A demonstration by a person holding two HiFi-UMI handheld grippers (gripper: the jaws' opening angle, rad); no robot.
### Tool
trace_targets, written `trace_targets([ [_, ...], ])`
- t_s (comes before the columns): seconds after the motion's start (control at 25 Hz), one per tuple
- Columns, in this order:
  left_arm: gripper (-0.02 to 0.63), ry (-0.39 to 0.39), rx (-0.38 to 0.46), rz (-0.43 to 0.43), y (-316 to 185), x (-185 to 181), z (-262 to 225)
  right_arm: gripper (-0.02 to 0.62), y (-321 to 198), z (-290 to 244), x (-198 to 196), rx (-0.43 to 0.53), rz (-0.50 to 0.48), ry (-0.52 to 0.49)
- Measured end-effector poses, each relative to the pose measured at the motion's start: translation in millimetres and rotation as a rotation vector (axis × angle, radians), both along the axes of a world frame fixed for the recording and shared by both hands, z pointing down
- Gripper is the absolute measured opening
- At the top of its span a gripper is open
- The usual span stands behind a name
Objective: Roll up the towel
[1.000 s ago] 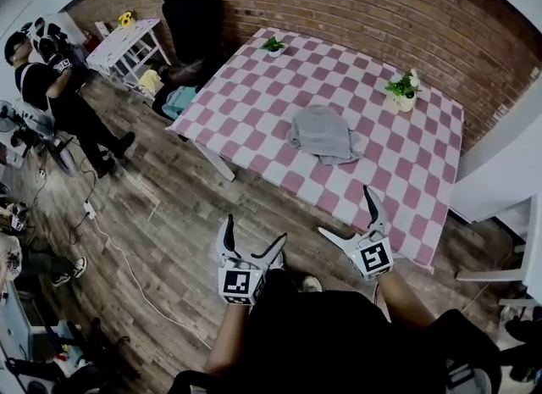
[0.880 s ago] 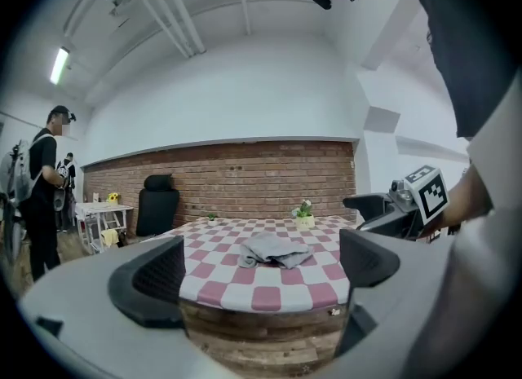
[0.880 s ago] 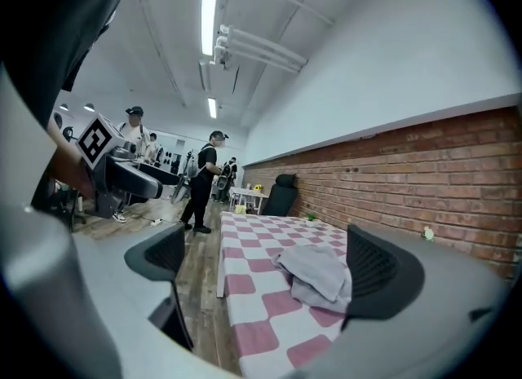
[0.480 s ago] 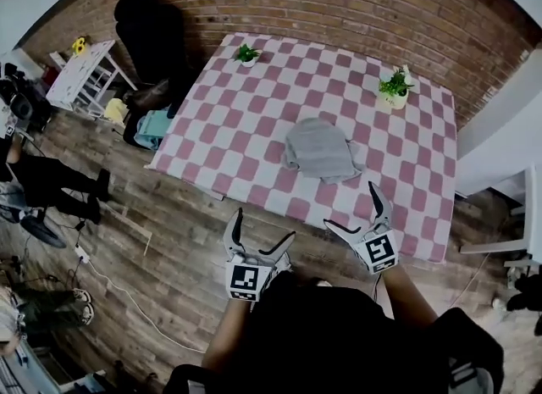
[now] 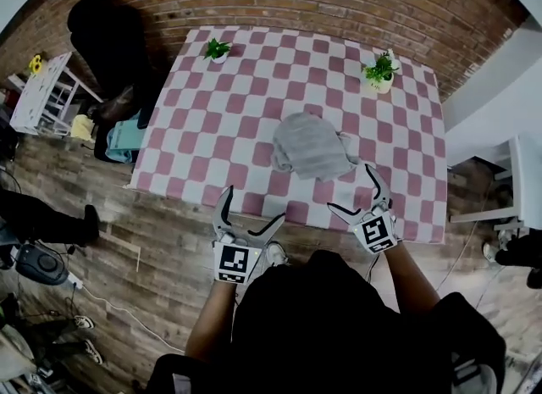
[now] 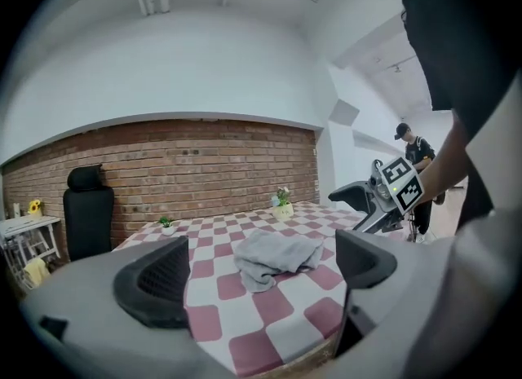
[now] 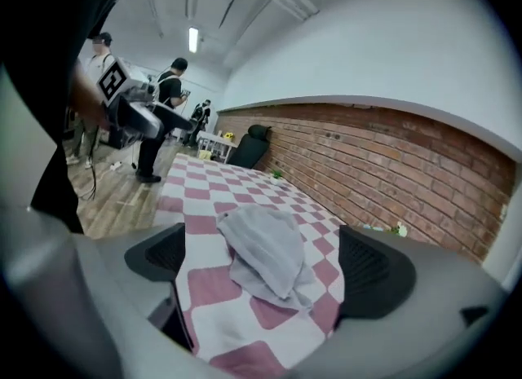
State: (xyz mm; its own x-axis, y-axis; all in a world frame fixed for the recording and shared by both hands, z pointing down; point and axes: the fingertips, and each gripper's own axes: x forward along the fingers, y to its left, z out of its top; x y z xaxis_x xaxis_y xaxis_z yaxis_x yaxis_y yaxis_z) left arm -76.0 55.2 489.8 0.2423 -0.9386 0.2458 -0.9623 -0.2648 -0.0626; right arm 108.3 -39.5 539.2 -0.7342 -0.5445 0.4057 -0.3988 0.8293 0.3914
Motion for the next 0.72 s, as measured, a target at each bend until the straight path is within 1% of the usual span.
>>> trace_targets([
  [0.08, 0.554, -0.001, -0.008, 0.019, -8, -4, 3, 0.586, -8, 14, 5, 0.068, -0.035, 0.127],
  [0.2, 0.547, -0.004, -0.034, 0.04, -17, -6, 11, 0.577, -19, 36, 8, 0.172, -0.125, 0.314],
  [0.24, 0.546, -0.007, -0.044, 0.044, -21, -6, 14, 0.559, -24, 42, 9, 0.202, -0.153, 0.364],
  [0.32, 0.541, -0.011, -0.059, 0.045, -27, -5, 17, 0.477, -33, 54, 12, 0.25, -0.204, 0.446],
  [0.4, 0.54, -0.006, -0.069, 0.033, -33, -4, 18, 0.452, -41, 67, 14, 0.275, -0.256, 0.513],
  [0.52, 0.534, -0.004, -0.081, 0.018, -43, 0, 19, 0.358, -49, 90, 17, 0.284, -0.328, 0.596],
  [0.56, 0.534, -0.004, -0.083, 0.016, -46, 2, 19, 0.351, -52, 98, 18, 0.283, -0.346, 0.619],
  [0.6, 0.532, -0.003, -0.085, 0.014, -50, 4, 19, 0.341, -56, 104, 19, 0.282, -0.358, 0.637],
  [0.72, 0.529, -0.003, -0.092, 0.008, -58, 6, 19, 0.272, -66, 117, 20, 0.266, -0.375, 0.667],
])
